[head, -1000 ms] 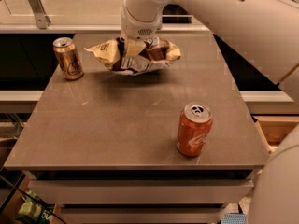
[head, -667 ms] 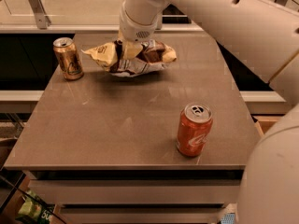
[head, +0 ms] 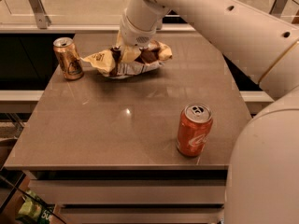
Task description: Move brown chip bag near orange can
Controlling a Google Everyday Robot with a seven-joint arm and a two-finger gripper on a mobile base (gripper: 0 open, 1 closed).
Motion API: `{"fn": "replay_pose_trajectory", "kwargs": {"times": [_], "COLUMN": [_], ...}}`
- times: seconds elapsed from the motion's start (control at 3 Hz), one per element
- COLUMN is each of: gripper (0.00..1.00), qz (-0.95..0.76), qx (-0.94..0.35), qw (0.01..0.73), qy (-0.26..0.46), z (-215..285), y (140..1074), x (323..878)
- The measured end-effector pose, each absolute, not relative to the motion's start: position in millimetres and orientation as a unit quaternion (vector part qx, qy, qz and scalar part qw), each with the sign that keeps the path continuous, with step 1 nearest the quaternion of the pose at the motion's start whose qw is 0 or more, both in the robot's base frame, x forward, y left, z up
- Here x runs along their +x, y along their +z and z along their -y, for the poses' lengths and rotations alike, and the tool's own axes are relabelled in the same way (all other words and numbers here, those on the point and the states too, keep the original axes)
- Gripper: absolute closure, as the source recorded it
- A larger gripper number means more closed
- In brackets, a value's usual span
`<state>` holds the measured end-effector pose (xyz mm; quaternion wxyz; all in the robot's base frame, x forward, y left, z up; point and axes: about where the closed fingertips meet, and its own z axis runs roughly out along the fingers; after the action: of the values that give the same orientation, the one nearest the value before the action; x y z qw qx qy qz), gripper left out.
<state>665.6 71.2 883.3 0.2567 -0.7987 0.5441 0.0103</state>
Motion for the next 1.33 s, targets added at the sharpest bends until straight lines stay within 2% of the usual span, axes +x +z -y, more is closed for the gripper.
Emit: {"fn": "replay_pose_trajectory", "kwargs": {"times": [1.0,1.33], "gripper": [0.13,0.0], "qz": [-0.542,-0.542], "qx": [-0.801,-0.802], "qw": [0.253,0.252], "qy": [0.013,0.014], "z": [-74.9,-76.1], "y": [877.9,876.2], "x": [664.8,664.5]}}
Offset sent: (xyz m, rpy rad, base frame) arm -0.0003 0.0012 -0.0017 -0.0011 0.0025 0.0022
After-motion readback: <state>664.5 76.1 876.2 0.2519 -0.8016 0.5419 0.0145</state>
